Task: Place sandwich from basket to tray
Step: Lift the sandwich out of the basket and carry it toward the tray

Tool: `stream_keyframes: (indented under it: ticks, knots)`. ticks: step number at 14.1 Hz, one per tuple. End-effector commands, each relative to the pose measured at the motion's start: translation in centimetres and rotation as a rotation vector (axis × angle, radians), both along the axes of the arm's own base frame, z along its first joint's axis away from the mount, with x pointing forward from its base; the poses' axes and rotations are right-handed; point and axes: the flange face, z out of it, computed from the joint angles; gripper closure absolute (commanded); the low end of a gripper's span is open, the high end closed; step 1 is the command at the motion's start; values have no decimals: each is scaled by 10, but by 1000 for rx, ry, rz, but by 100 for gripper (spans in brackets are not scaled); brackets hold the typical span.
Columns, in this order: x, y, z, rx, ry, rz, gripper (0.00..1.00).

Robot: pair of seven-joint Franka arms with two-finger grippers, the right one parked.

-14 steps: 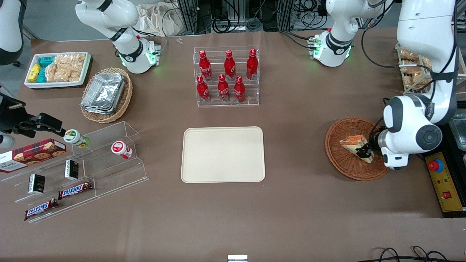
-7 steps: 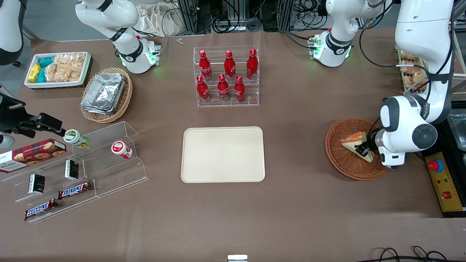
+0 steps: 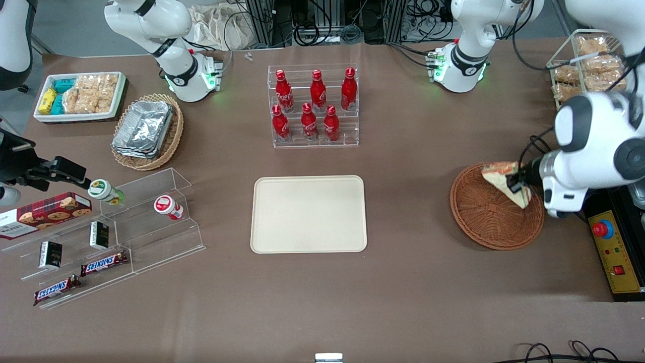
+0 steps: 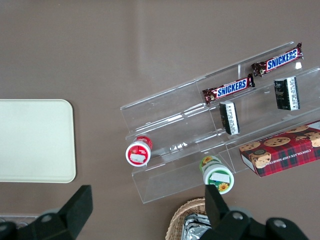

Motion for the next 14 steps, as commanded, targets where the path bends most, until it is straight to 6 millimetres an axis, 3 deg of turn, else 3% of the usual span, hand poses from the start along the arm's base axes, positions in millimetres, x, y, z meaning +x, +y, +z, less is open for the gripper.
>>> stream_keyframes:
  ticks: [1,4,7,11,14]
  knots:
    - [-13,-86,32,-35,57,-214,99]
    - [-42,-191,31,-55,52,-418,98]
    - [-70,-266,31,-94,1,-547,98]
    - [-82,-340,-2,-181,-88,-615,98]
    - [-75,-372,-45,-166,-170,-576,100]
